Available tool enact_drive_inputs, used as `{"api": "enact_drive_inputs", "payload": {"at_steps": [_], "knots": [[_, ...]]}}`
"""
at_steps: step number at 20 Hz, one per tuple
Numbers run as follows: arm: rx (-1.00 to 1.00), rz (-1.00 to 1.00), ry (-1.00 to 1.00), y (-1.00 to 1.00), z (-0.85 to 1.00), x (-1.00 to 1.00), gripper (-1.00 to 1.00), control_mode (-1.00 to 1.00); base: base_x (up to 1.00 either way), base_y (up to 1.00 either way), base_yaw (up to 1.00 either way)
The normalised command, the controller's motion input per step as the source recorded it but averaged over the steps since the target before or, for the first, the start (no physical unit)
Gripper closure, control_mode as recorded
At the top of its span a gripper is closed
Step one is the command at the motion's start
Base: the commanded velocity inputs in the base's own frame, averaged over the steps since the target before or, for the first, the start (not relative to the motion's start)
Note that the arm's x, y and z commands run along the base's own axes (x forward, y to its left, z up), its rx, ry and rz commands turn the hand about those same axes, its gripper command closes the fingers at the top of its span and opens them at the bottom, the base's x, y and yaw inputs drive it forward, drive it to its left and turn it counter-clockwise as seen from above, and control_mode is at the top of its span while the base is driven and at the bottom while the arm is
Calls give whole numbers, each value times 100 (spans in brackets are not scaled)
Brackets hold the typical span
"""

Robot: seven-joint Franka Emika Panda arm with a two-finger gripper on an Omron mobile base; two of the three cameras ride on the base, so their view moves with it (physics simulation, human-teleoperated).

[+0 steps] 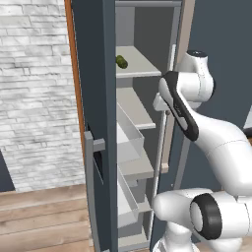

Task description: Take the cucumber and squash out of the freezer and place them in the tupperware container on the counter. Then put the tupperware containing the vegetables back in the freezer.

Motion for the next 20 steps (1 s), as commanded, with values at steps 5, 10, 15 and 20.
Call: {"api": "enact_drive_inputs", "payload": {"at_steps": [5, 10, 15, 20], "knots": [[-1, 1, -7, 8, 17, -29, -100, -100, 0, 0, 0], [-5, 1, -9, 17, 67, -34, -100, -100, 0, 0, 0], [-1, 0, -9, 0, 55, -41, -100, -100, 0, 0, 0], [0, 3, -21, 0, 10, -46, -100, -100, 0, 0, 0]]}}
